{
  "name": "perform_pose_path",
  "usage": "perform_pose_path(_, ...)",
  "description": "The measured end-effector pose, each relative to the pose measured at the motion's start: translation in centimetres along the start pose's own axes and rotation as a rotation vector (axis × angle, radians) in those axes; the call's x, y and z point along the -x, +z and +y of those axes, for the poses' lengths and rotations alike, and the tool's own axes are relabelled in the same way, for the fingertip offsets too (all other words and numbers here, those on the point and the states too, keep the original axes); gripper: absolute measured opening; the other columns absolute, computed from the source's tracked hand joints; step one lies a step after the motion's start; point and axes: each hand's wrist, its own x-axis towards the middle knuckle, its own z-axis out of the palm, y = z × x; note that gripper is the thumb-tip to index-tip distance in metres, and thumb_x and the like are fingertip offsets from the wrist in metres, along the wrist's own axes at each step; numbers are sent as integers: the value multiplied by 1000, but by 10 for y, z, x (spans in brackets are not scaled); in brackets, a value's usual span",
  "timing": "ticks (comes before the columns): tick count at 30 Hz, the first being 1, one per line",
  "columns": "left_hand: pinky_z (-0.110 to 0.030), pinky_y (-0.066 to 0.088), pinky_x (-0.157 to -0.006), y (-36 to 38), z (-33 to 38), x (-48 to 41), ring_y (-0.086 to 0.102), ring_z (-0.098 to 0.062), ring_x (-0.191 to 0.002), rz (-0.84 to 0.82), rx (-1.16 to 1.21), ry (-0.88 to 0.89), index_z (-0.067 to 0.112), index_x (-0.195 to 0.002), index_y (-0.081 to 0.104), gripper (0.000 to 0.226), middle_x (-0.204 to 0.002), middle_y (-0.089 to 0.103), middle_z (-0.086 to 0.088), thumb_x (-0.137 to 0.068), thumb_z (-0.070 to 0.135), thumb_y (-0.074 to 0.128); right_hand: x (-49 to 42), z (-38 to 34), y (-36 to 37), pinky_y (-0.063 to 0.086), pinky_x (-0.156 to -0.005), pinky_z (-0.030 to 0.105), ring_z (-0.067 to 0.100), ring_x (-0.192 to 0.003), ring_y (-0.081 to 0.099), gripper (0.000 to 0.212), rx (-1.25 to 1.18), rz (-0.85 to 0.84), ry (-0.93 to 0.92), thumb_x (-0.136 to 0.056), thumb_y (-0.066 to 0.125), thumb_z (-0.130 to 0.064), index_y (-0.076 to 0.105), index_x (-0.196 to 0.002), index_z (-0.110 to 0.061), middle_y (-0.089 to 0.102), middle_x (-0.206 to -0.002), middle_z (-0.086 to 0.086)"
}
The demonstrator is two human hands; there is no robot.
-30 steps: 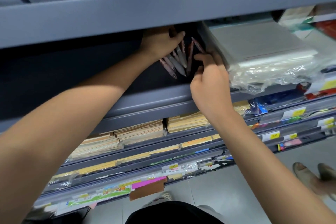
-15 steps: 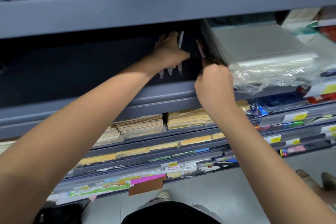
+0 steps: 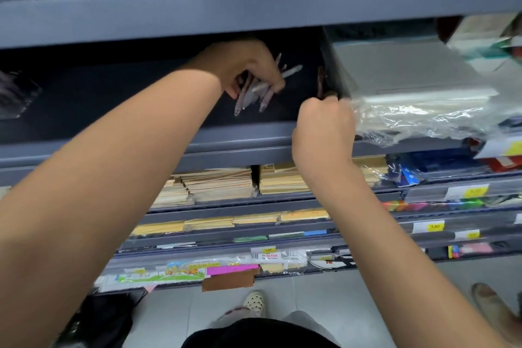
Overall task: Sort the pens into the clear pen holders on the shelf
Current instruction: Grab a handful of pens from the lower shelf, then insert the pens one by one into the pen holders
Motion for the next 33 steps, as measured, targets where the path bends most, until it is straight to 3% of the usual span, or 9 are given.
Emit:
perform_pose_path(6,-23,46,-38,1,12,19,64,-32,-49,-86,-217,-109,-9,-55,70,52,-59,68,-22,-92,22,50,-5,9,-6,36,-66,35,38,-92,61,18,-128,-37,43,-86,57,8,62,-101,0,59,-104,20)
perform_pose_path(9,-20,42,-41,9,9,26,62,-28,-60,70,-247,-63,-8,-84,73,31,-81,74,-23,-88,16,54,-8,14,-6,37,-66,35,36,-84,58,18,-174,-60,41,-87,55,7,61,-102,-1,60,-103,19)
perform_pose_path(12,-24,46,-48,18,1,27,60,-23,-68,207,-167,-28,-4,-125,62,43,-108,68,-22,-86,12,51,-8,18,-4,36,-68,34,37,-90,58,18,-257,-67,45,-90,56,2,58,-107,-1,60,-106,20)
perform_pose_path(14,-23,39,-43,22,-5,27,59,-19,-67,301,-68,4,1,-127,59,44,-96,68,-12,-87,16,49,-7,20,-3,37,-72,36,40,-100,58,22,-328,-70,56,-92,55,-3,55,-114,-1,59,-111,21)
perform_pose_path(17,-16,41,-36,21,-10,35,62,-21,-43,322,50,35,-1,-94,66,30,-58,68,-12,-80,19,49,-6,21,-3,44,-75,36,40,-100,58,20,-489,-101,74,-93,55,-12,54,-111,-4,59,-110,19)
perform_pose_path(20,-16,35,-28,25,-17,51,49,-14,-22,347,204,27,6,-67,59,16,-34,55,-3,-76,16,50,0,17,1,52,-50,23,26,-65,68,11,-861,-201,92,-93,56,-20,49,-90,-12,66,-88,11)
perform_pose_path(22,-13,31,-29,30,-30,66,45,-11,-21,396,336,12,11,-61,56,14,-31,51,2,-74,15,52,7,14,3,54,-47,28,17,-47,64,19,-1129,-292,110,-90,57,-17,52,-107,-9,67,-67,2)
perform_pose_path(25,-12,32,-36,46,-66,99,43,-13,-26,415,667,-11,10,-63,56,7,-37,52,1,-68,14,60,19,10,1,54,-48,32,14,-48,60,44,-1425,-416,113,-86,58,-8,52,-128,-16,63,-61,-3)
perform_pose_path(33,-22,36,-40,122,-197,186,40,-11,-40,468,1535,197,10,-89,49,21,-55,45,0,-70,8,58,59,-51,-2,43,-39,27,23,-50,57,12,-1623,-792,-40,-75,60,-10,66,-80,-19,61,-70,6)
